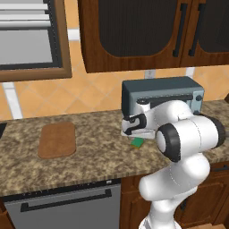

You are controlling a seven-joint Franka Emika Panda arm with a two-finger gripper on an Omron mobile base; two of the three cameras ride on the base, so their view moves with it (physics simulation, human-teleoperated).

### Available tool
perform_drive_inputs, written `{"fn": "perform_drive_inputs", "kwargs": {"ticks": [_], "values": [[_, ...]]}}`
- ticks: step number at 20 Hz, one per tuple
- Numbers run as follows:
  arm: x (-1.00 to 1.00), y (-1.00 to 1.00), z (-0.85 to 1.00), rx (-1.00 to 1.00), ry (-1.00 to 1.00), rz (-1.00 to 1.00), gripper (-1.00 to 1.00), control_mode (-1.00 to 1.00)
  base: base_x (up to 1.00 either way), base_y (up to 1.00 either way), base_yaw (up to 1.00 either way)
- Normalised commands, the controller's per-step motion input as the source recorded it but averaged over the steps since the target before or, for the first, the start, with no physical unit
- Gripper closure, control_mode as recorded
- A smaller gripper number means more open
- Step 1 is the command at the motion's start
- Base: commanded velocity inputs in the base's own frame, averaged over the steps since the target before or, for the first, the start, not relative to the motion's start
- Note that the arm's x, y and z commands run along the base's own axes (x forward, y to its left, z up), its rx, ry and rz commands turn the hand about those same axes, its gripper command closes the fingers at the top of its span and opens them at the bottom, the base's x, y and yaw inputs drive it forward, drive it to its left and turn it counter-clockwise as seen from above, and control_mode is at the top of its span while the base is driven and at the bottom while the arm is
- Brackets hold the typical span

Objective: Pick up the sponge from the counter and clean the cutting board by briefly scrubbing or pressing down on the cutting board. Once finished, release the sponge.

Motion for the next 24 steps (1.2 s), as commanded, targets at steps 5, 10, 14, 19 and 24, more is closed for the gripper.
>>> {"fn": "perform_drive_inputs", "kwargs": {"ticks": [5,10,14,19,24], "values": [[0.04,-0.08,-0.16,0.0,0.04,-0.06,-1.0,-1.0,0.0,0.0,0.0],[0.08,-0.05,-0.13,0.0,0.03,-0.09,-1.0,-1.0,0.0,0.0,0.0],[0.1,0.01,-0.33,0.0,0.0,-0.03,-1.0,-1.0,0.0,0.0,0.0],[0.16,0.01,-0.42,0.0,0.0,-0.03,-1.0,-1.0,0.0,0.0,0.0],[0.02,0.0,-0.14,0.0,-0.01,-0.01,1.0,-1.0,0.0,0.0,0.0]]}}
